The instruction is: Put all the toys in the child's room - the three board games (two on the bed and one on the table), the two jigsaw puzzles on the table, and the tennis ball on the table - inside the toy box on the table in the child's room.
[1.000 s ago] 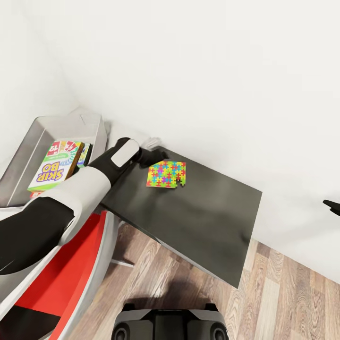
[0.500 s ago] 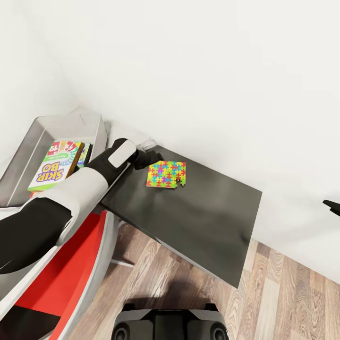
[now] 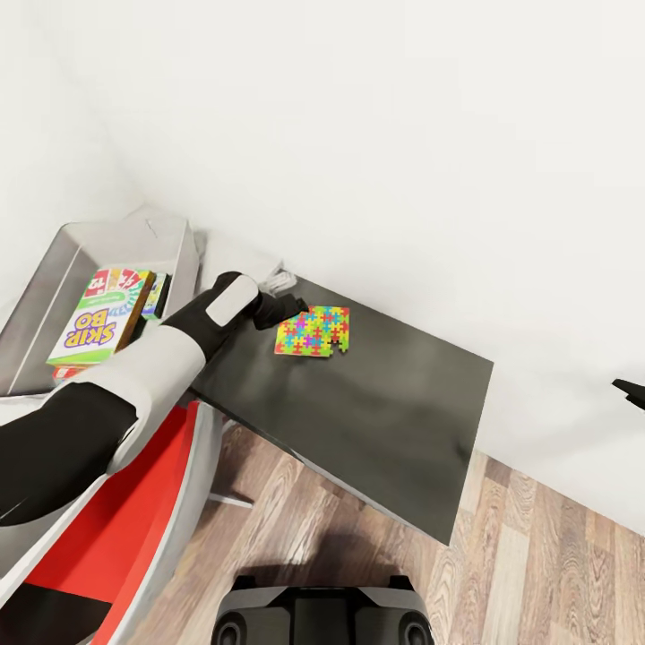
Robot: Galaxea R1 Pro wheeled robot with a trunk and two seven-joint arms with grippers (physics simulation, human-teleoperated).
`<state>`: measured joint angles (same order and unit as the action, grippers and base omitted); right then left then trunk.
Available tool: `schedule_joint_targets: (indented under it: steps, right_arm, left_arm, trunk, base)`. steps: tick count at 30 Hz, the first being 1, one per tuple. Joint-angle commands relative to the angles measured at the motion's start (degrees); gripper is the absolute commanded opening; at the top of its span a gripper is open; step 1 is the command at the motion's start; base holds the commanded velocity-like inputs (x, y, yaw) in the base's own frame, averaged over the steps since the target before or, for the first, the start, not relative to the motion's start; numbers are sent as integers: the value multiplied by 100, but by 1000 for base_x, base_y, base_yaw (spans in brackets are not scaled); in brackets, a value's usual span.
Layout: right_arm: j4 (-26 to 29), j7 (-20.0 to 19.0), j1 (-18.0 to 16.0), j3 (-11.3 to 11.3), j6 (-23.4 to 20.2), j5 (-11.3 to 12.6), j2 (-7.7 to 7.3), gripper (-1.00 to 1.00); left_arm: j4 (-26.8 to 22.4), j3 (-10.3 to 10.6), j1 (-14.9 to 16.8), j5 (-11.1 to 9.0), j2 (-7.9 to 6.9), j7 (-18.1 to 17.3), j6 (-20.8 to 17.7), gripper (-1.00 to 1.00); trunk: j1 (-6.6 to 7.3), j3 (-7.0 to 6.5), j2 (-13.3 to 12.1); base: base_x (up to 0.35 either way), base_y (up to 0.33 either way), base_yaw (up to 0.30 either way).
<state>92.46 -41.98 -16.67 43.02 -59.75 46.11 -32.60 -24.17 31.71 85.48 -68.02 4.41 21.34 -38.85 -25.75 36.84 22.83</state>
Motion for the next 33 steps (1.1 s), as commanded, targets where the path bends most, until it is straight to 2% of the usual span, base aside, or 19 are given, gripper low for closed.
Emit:
schedule_joint_targets:
  steps: [1,10,33]
  right_arm:
    - [0,-40,-8,5,-25,-32,-1,100]
    - [0,-39,-8,5,-25,-32,-1,100]
    - [0,-39,-8,5,-25,-32,3,100]
  left_arm:
    - [-9,37,-4,-62,-6,49,0,100]
    - [-9,36,-34,-62,-10,46,0,100]
    - [-9,35,-39,-65,-10,45,33,100]
  trunk:
    - [-3,7,9]
    - [-3,7,9]
    - [-3,7,9]
  base:
    - [0,0,-166]
    - [0,0,-140]
    - [0,0,-29]
